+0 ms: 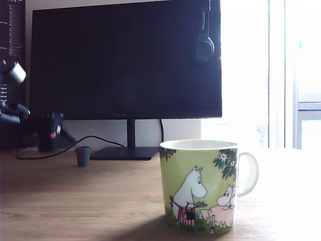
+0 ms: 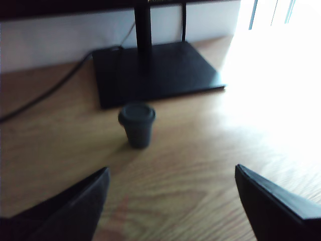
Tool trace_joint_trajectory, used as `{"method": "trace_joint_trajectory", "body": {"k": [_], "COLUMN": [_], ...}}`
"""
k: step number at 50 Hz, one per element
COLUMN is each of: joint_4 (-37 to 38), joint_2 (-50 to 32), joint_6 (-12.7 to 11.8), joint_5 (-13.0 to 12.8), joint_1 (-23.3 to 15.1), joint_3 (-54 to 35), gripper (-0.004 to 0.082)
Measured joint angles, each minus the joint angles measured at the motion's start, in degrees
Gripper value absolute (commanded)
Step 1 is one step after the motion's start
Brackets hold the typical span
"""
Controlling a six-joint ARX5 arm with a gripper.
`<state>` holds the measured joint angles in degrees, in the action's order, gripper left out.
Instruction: Pick up the coffee capsules from the table one by one and drop them inside the nearest coffee cup
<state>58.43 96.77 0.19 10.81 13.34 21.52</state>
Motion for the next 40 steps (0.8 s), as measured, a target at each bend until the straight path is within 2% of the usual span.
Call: {"method": "trace_joint_trajectory", "body": {"k": [14, 40], "joint_4": [3.15, 1.97], "joint_2": [6.75, 16.44], "joint_6": [0.00, 0.00], "joint_5": [0.00, 0.63], "joint_1": [0.00, -1.18], "joint_3": [4.11, 14.64], "gripper": [0.0727, 0.0727]}}
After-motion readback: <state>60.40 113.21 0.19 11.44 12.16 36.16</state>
